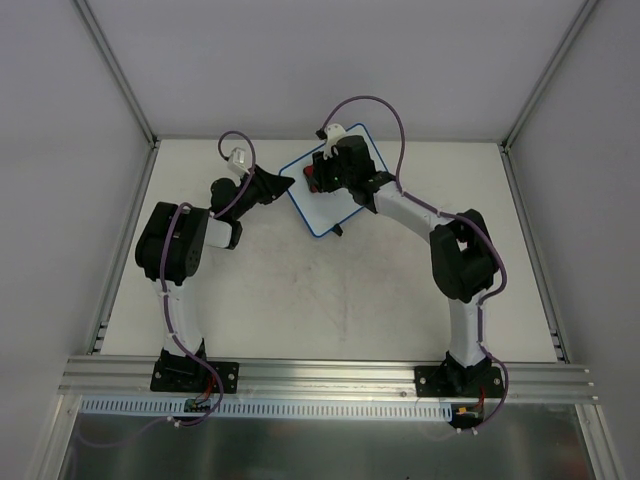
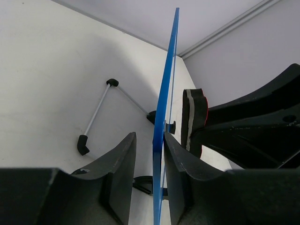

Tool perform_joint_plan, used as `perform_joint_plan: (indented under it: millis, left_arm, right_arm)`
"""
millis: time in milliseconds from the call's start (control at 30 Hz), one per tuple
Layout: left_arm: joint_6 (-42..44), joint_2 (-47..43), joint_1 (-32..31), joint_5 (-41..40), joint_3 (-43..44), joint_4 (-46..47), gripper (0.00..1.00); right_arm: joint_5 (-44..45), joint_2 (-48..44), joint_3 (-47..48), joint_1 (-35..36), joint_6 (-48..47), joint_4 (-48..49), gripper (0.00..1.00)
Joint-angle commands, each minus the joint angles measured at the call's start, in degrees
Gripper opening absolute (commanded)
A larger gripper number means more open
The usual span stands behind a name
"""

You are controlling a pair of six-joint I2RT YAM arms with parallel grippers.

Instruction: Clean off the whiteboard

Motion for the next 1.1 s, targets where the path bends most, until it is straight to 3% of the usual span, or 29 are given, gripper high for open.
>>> perform_joint_plan:
  millis: [0,400,600,1067]
  left_arm:
    - [-1.15,0.65,-0.46,2.27,1.56,8.26,0.28]
    - [-2.20,1.00,-0.46,3.41,1.56,9.66,0.13]
    - [-2.38,0.82,-0.46,4.90,1.21,10.54,0.00]
    - [-1.42,1.35,-0.90,6.40,1.21,11.42,0.00]
  right_arm:
    - [0.80,0.08,3.35,-0.18,0.67,2.60,0.00]
    - [1.86,0.43,3.62,-0.27,0.67,2.43,0.00]
    - [1.77,0.87,3.18,-0.27,0.67,2.25,0.00]
    - [2.82,3.59,6.43,-0.45,-0.83,-2.14,0.00]
